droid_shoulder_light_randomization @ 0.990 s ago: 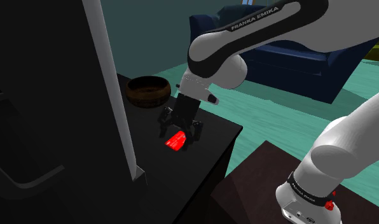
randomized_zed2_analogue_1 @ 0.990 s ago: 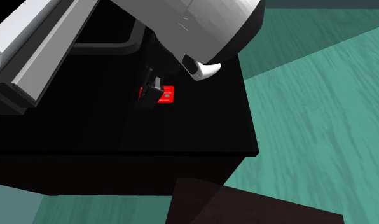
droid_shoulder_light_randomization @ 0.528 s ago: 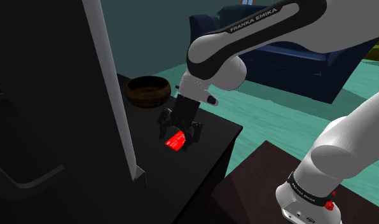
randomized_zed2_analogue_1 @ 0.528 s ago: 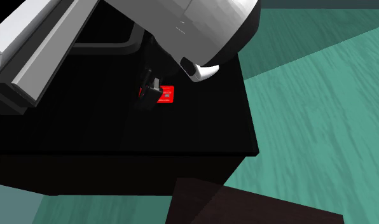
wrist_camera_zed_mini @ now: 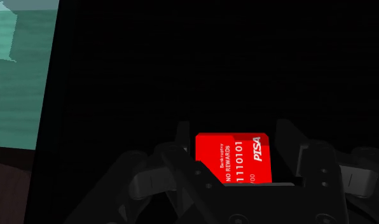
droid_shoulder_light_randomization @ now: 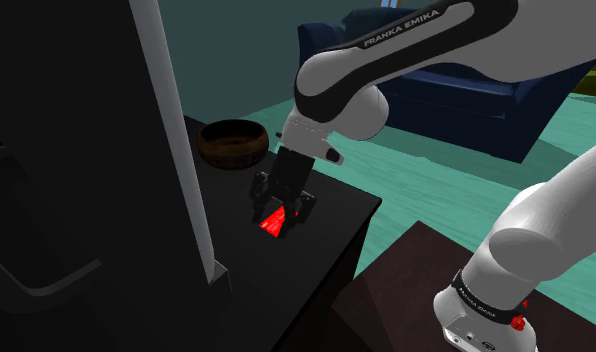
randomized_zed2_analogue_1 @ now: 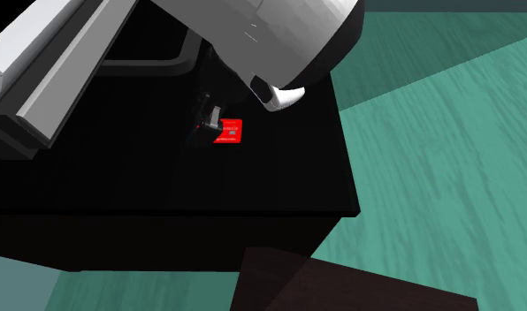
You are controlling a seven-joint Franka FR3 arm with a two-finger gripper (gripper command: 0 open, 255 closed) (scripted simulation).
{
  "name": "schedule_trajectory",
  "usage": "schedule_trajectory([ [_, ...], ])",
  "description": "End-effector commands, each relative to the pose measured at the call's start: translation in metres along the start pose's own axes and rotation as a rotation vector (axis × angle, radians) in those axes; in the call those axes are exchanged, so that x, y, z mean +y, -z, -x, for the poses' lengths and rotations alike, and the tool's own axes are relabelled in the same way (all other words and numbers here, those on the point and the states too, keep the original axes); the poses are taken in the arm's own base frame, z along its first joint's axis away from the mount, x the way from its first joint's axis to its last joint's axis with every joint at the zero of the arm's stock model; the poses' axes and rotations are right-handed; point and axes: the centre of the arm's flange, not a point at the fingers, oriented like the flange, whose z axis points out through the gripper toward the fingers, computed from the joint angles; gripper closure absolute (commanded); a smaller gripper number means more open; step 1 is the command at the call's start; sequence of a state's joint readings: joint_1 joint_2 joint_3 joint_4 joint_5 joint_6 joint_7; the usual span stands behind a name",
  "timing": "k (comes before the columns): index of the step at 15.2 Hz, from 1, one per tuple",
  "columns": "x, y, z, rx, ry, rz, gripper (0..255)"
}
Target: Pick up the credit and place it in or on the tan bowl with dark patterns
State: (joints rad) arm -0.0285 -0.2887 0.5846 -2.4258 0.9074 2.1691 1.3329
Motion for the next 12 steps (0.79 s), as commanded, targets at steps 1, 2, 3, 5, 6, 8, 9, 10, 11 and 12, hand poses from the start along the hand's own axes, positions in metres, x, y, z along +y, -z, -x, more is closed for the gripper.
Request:
schedule_trajectory([
  [1, 0.001, -0.003, -0.004, 0.003, -0.005, 0.004, 255],
  [2, 0.000, -0.004, -0.003, 0.003, -0.005, 0.004, 255],
  [3, 0.000, 0.001, 0.000, 0.003, -0.005, 0.004, 255],
  [5, 0.000, 0.009, 0.006, 0.003, -0.005, 0.004, 255],
  [6, -0.001, 0.014, 0.009, 0.003, -0.005, 0.004, 255],
  [8, -0.001, 0.023, 0.015, 0.003, -0.005, 0.004, 255],
  [9, -0.001, 0.027, 0.018, 0.003, -0.005, 0.004, 255],
  [10, -0.001, 0.031, 0.021, 0.003, -0.005, 0.004, 255],
  [11, -0.001, 0.036, 0.023, 0.003, -0.005, 0.004, 255],
  [12, -0.001, 0.040, 0.026, 0.003, -0.005, 0.004, 255],
])
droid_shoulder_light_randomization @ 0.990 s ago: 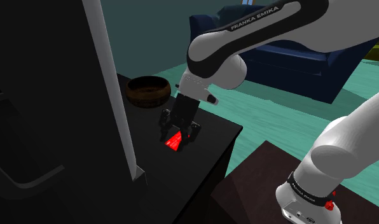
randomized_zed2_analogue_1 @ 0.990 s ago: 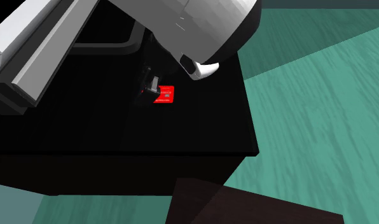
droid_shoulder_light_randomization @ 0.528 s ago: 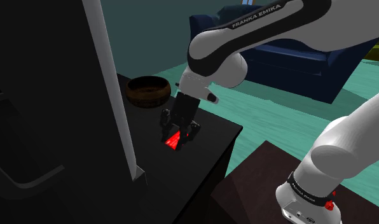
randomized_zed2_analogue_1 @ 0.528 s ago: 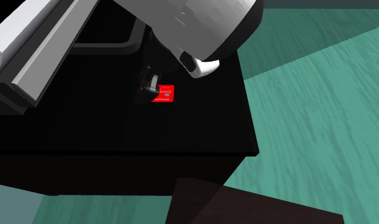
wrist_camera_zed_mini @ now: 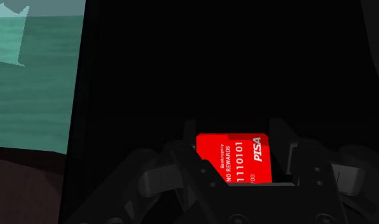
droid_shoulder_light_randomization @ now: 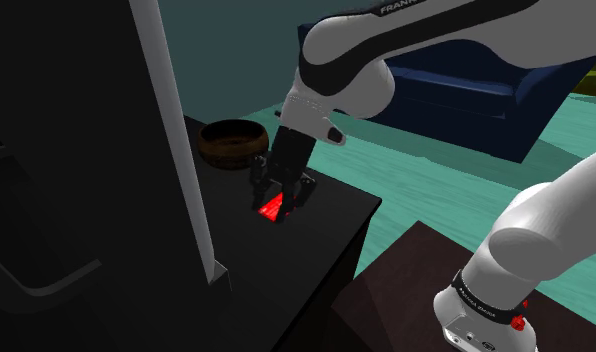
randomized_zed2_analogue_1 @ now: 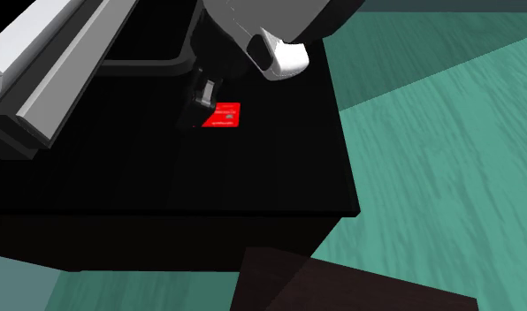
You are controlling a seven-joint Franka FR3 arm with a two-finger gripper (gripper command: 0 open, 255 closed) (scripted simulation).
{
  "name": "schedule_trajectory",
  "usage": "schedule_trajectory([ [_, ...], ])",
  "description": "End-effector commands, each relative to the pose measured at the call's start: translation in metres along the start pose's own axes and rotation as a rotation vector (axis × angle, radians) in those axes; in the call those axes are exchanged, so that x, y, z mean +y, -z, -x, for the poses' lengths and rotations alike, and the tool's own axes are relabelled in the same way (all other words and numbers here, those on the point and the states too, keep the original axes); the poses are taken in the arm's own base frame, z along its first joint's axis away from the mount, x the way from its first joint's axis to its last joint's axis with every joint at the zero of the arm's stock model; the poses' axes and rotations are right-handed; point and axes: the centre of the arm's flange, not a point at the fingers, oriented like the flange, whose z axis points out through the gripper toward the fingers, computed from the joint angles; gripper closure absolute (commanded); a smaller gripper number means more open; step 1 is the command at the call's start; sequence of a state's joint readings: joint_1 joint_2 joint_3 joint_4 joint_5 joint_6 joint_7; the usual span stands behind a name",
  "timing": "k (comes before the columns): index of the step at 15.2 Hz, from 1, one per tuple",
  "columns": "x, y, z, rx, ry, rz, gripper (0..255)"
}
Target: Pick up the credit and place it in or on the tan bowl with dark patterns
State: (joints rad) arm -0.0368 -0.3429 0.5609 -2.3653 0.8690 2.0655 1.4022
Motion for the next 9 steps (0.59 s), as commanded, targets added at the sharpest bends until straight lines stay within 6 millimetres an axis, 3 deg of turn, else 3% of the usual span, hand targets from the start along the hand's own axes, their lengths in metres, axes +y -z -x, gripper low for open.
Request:
schedule_trajectory([
  [1, 0.001, 0.010, 0.005, 0.000, 0.000, 0.000, 255],
  [9, 0.000, 0.045, 0.028, 0.000, 0.000, 0.000, 255],
])
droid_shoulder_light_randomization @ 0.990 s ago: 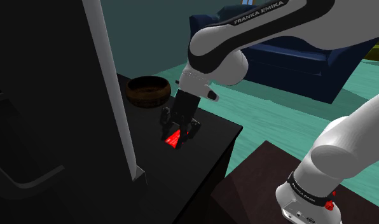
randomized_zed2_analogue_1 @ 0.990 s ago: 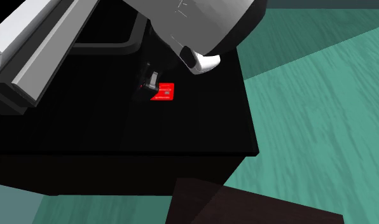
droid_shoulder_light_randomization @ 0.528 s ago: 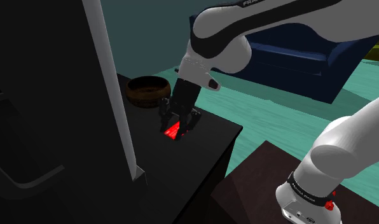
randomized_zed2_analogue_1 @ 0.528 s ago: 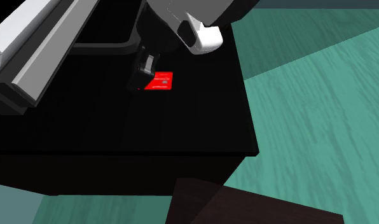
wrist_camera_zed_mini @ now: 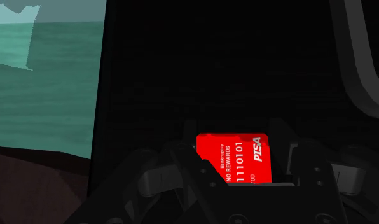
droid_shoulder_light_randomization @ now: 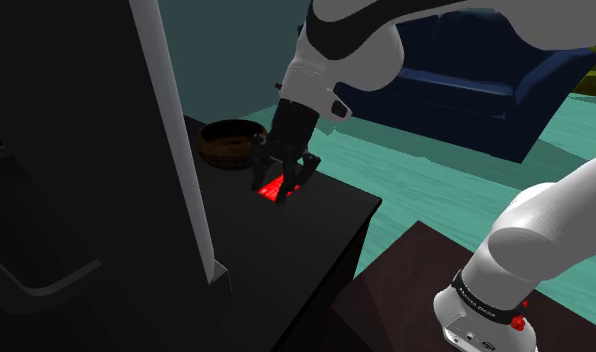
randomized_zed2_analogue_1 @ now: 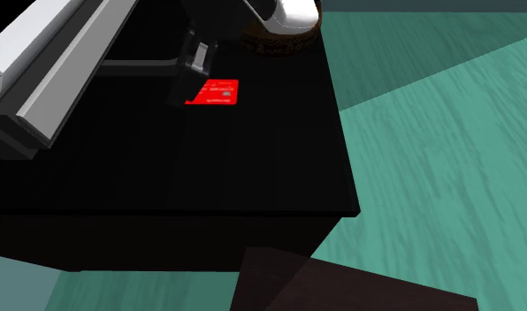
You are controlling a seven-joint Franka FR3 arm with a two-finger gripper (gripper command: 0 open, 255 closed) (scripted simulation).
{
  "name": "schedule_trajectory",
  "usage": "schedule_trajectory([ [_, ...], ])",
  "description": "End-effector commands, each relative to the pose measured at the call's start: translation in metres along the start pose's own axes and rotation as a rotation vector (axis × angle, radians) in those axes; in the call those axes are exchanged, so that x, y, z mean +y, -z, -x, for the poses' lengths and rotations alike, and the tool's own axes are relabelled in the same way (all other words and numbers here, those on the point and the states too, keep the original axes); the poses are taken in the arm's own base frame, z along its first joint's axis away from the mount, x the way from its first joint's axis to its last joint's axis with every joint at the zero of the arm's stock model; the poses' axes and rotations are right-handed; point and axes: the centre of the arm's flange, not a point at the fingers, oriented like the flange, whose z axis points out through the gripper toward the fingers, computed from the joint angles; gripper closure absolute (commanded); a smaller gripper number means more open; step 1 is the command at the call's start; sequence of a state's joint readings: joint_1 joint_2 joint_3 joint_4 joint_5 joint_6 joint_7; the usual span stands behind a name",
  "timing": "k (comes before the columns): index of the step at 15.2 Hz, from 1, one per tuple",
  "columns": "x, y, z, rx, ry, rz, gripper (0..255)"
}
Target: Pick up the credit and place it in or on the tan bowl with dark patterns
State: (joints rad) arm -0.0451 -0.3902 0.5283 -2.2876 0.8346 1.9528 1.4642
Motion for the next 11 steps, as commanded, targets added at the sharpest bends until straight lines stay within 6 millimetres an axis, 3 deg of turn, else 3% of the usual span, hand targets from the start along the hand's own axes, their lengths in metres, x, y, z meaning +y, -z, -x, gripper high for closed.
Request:
schedule_trajectory([
  [1, 0.000, 0.008, 0.005, 0.000, 0.000, 0.000, 255],
  [11, 0.000, 0.053, 0.035, 0.000, 0.000, 0.000, 255],
])
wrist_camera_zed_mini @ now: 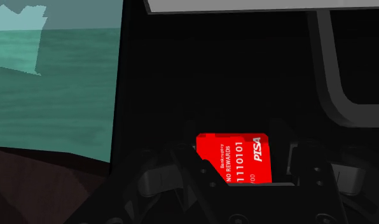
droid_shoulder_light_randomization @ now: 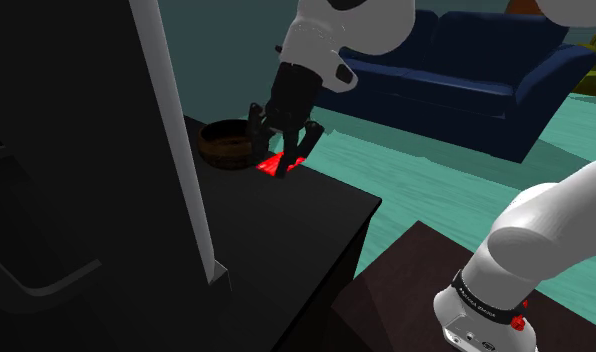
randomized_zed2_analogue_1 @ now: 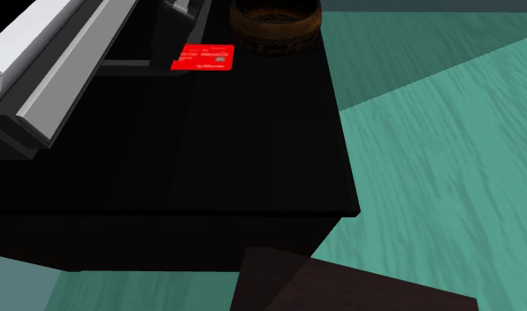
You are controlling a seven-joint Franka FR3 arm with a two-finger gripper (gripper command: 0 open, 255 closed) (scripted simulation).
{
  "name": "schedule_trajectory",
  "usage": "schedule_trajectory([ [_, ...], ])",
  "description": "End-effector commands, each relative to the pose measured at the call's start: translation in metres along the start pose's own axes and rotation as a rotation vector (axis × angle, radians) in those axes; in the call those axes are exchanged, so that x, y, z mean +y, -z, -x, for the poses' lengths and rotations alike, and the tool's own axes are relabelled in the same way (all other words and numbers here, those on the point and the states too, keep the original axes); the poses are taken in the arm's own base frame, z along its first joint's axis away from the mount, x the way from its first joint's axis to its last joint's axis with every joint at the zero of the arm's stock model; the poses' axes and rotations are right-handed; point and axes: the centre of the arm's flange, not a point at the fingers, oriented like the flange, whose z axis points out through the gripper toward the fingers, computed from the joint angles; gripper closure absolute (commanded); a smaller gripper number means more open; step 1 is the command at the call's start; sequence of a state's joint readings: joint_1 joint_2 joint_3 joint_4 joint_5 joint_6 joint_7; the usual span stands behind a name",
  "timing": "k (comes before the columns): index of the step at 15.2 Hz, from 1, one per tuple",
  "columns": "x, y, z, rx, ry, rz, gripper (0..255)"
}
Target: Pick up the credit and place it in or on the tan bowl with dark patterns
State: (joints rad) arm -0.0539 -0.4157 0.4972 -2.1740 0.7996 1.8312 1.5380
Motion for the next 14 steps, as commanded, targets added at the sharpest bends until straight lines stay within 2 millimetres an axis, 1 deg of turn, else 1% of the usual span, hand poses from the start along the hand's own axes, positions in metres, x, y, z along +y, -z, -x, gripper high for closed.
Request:
schedule_trajectory([
  [1, 0.000, 0.010, 0.005, 0.000, 0.000, 0.000, 255],
  [3, 0.000, 0.016, 0.010, 0.000, 0.000, 0.000, 255],
  [14, -0.134, 0.051, -0.035, 0.000, 0.000, 0.000, 255],
])
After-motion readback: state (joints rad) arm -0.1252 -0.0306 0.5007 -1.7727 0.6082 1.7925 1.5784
